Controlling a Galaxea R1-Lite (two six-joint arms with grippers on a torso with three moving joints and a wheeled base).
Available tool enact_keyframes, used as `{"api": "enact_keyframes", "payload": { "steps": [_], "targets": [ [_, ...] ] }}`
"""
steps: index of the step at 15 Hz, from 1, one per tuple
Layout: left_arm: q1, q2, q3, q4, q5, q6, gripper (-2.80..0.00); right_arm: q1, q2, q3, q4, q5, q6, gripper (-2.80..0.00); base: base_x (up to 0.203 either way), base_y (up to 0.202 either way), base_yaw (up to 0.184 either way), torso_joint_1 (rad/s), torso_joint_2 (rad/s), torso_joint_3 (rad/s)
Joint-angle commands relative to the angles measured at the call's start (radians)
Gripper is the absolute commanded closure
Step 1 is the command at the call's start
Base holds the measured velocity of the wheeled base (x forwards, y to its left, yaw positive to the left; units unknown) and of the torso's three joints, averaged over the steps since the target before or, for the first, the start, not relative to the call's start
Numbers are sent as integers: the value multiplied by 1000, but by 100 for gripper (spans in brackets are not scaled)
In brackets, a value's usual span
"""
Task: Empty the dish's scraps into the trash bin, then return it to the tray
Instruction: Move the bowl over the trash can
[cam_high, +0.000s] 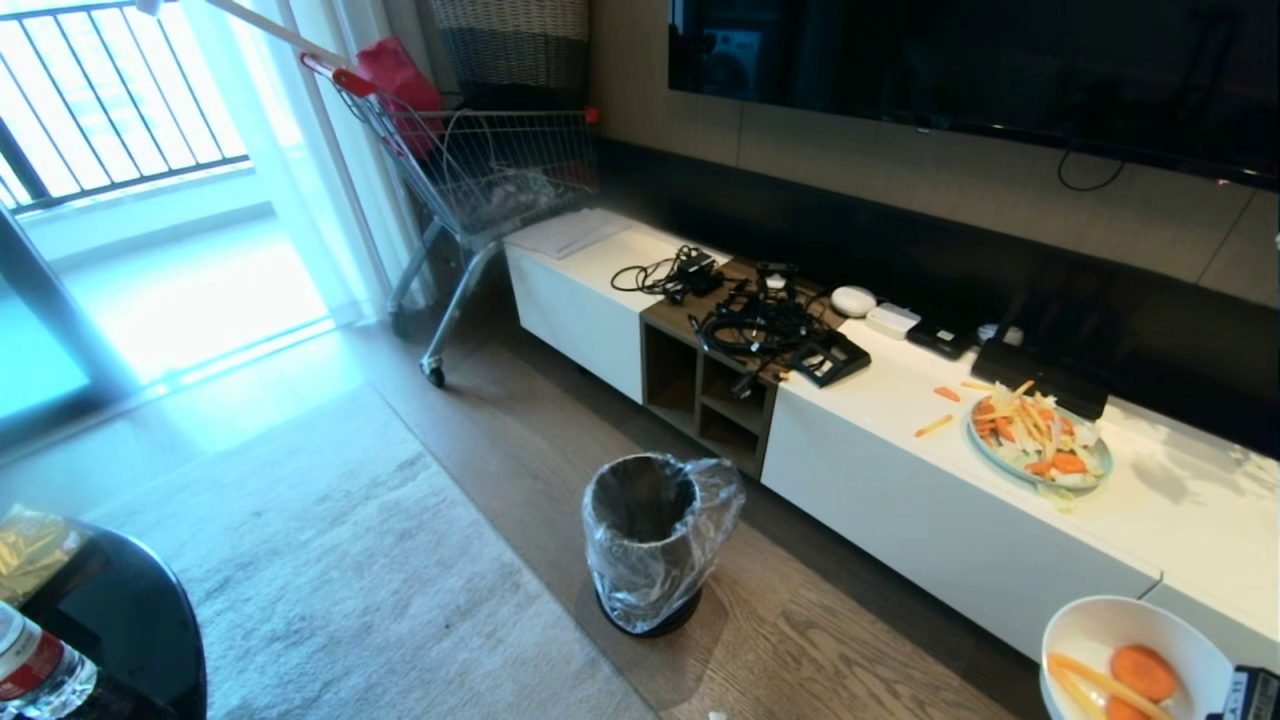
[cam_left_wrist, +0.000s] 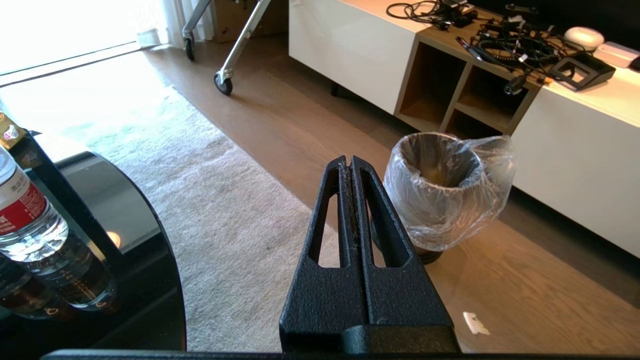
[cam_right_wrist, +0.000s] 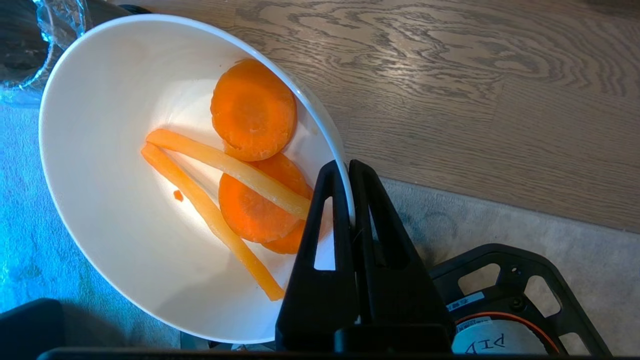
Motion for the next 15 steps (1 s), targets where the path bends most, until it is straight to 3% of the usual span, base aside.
{"api": "enact_keyframes", "payload": {
  "steps": [1,7,15],
  "targets": [
    [0,0,0,0,0,-1,0,-1,-1,-3,2,-2,5,0,0,0,0,0,0,0],
    [0,0,0,0,0,-1,0,-1,-3,-2,4,-2,5,0,0,0,0,0,1,-27],
    [0,0,0,0,1,-1,0,-1,1,-53,-60,-10,-38,0,0,0,0,1,2,-188]
  ]
}}
